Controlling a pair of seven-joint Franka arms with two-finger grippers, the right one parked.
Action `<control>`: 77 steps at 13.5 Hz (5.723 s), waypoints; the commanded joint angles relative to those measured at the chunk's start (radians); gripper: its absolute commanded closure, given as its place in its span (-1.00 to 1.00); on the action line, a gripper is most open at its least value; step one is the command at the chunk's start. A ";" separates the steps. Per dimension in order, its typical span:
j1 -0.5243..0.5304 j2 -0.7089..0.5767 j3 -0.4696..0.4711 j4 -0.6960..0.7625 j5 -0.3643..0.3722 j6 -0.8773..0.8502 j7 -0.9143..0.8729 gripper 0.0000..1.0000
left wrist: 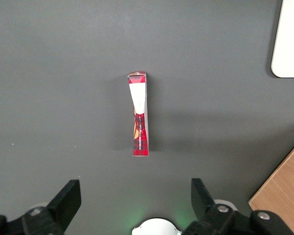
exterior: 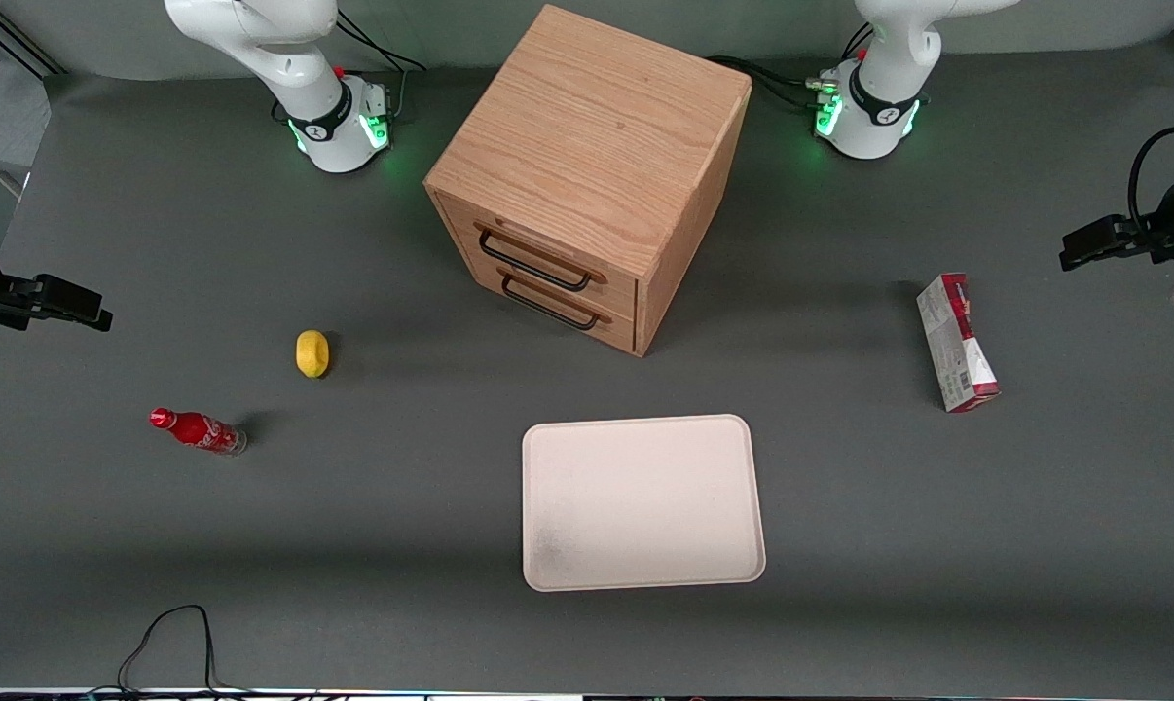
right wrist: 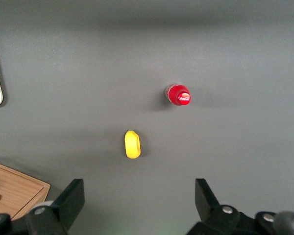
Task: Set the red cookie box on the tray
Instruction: 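Move the left gripper toward the upright red-and-white cookie box, then lower the open left gripper around the cookie box and close it, then lift the cookie box and carry it over the white tray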
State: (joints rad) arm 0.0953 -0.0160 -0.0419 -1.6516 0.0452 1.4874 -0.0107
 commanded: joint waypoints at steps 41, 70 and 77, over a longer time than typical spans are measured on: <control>0.070 0.048 0.023 -0.780 0.008 0.968 0.136 -0.98; 0.069 0.047 0.019 -0.026 -0.027 -0.039 0.147 1.00; 0.002 0.142 -0.035 0.203 -0.071 -0.138 0.006 1.00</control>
State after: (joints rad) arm 0.1333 0.0794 -0.0599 -1.5200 -0.0170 1.3819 0.0700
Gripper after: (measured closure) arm 0.969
